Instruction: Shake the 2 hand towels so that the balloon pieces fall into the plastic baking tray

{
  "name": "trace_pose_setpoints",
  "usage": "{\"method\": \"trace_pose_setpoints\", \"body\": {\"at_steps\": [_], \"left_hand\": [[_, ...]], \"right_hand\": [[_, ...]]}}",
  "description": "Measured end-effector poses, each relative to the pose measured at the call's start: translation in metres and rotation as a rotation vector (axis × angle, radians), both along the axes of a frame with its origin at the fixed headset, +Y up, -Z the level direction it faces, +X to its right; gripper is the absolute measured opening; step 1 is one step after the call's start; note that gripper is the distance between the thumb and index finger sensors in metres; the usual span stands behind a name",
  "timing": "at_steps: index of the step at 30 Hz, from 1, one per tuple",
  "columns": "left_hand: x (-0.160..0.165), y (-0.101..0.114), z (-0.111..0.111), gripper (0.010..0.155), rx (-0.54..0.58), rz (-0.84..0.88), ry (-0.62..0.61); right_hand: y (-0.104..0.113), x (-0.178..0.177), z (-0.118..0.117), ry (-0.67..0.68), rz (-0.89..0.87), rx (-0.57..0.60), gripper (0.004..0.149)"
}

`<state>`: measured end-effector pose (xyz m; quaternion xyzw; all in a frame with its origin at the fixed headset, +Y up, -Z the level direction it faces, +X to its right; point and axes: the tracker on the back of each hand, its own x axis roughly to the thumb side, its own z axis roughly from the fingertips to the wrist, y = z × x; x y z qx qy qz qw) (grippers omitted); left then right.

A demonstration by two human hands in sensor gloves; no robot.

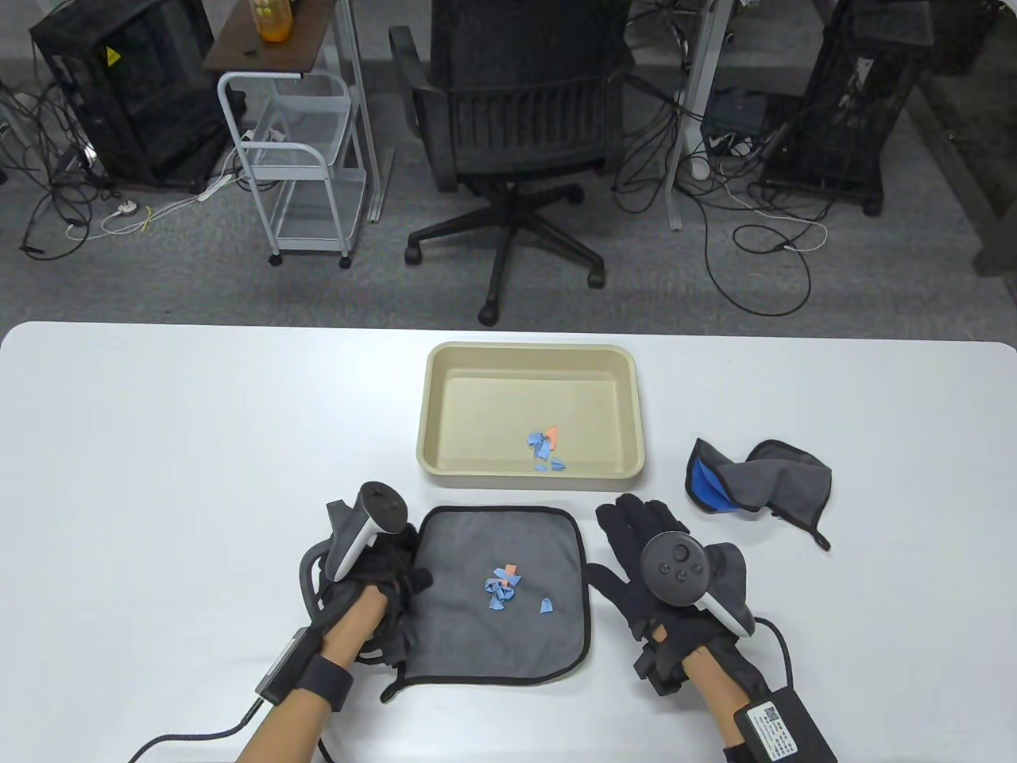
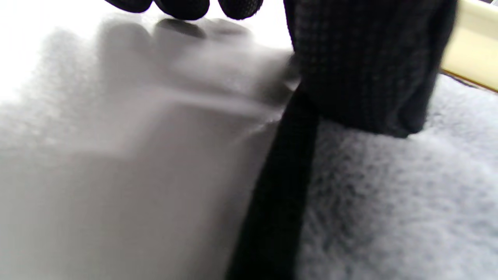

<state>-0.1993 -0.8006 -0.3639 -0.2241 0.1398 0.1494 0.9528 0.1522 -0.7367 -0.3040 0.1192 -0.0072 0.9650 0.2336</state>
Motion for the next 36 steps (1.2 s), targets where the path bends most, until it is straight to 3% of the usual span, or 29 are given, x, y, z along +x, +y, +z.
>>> {"method": "trace_pose_setpoints", "body": {"at_steps": [5,11,22,26,36], "left_hand": [[0.002,0.001,0.002,0.049,0.021,-0.002,-0.009],[0.004,0.000,0.002,0.040,0.020,0.014,-0.031],[0.013,0.018,0.010,0.036,0.067,0.054,-0.078],[0.016,0.023,0.011,0.036,0.072,0.069,-0.098],[0.018,0.023,0.011,0.036,0.060,0.082,-0.121]], "right_hand": [[-0.006,-0.005,-0.004,-0.016,0.046,-0.022,0.076],[-0.013,-0.008,-0.011,-0.074,0.074,-0.064,0.076],[-0.038,-0.017,-0.030,-0.158,0.293,-0.192,0.079],[-0.043,-0.023,-0.039,-0.194,0.298,-0.246,0.080],[-0.059,-0.047,-0.050,-0.298,0.415,-0.332,0.080]]}}
